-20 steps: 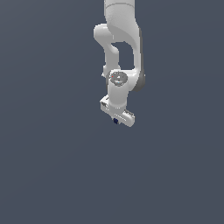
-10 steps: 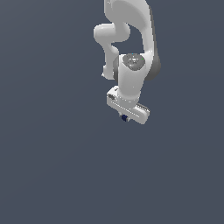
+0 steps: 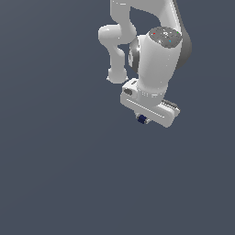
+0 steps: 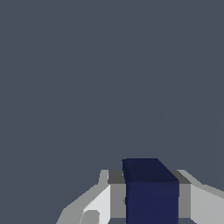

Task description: Pick up the object and move it to a goal position.

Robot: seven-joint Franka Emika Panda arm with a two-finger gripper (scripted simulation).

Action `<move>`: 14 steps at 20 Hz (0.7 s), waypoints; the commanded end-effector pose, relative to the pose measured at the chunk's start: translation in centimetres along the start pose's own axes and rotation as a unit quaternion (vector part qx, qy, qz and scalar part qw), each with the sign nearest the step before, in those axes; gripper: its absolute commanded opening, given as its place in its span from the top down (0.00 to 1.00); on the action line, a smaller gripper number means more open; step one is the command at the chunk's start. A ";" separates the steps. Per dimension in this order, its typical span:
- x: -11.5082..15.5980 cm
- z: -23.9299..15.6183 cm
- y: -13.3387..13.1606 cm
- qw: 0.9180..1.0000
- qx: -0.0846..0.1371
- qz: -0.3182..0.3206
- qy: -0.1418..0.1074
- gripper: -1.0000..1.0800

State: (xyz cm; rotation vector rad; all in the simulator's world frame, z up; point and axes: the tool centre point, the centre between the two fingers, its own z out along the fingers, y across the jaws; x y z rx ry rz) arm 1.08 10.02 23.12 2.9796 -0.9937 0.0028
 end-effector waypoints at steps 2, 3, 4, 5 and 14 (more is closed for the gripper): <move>0.2 -1.8 -1.2 1.000 0.000 0.000 -0.001 1.00; 0.3 -2.2 -1.5 1.000 0.000 0.000 -0.001 1.00; 0.4 -2.5 -1.7 1.000 0.000 0.000 -0.001 1.00; 0.4 -2.8 -1.9 1.000 0.000 0.000 -0.001 1.00; 0.7 -3.9 -2.8 1.000 0.000 0.000 -0.001 1.00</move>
